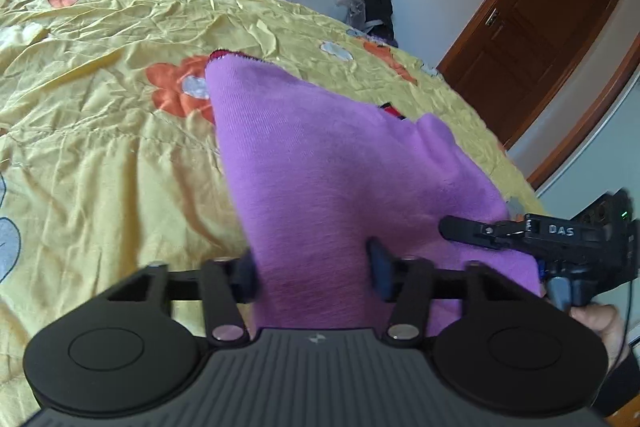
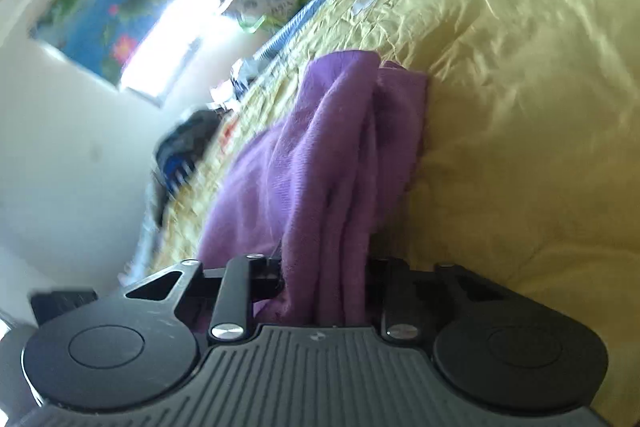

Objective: Fold small clothes

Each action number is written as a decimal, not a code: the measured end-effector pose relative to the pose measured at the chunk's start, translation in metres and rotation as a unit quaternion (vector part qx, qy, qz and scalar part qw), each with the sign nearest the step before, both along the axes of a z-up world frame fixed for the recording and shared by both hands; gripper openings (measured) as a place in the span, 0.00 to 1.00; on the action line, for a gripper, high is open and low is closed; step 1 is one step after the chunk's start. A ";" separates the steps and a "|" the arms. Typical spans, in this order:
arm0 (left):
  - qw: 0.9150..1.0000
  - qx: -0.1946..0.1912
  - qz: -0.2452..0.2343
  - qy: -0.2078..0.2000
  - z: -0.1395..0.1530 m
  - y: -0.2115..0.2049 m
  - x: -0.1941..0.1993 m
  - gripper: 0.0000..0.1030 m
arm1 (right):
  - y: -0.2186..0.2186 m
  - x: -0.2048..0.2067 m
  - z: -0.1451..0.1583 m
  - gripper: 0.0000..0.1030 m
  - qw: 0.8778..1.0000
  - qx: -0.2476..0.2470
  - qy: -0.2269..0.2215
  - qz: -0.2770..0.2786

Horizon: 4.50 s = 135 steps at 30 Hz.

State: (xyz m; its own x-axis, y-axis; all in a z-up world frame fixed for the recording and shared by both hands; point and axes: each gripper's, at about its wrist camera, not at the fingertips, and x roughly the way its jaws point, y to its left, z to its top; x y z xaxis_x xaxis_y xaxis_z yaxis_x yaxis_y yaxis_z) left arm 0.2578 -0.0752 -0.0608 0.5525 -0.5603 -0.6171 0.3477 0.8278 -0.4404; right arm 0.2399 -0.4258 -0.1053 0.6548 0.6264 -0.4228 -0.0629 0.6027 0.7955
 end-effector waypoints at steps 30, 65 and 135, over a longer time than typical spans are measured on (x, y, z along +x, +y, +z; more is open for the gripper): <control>0.975 0.199 0.048 -0.081 0.022 0.007 -0.101 0.71 | 0.101 -0.128 0.072 0.68 0.941 -0.319 -0.115 -0.001; 0.973 0.210 0.080 -0.054 0.015 0.007 -0.153 0.82 | 0.121 -0.188 0.065 0.71 0.928 -0.357 -0.103 -0.020; 0.958 0.209 0.180 -0.074 -0.010 0.032 -0.206 0.91 | 0.168 -0.224 0.045 0.92 0.916 -0.389 -0.091 -0.036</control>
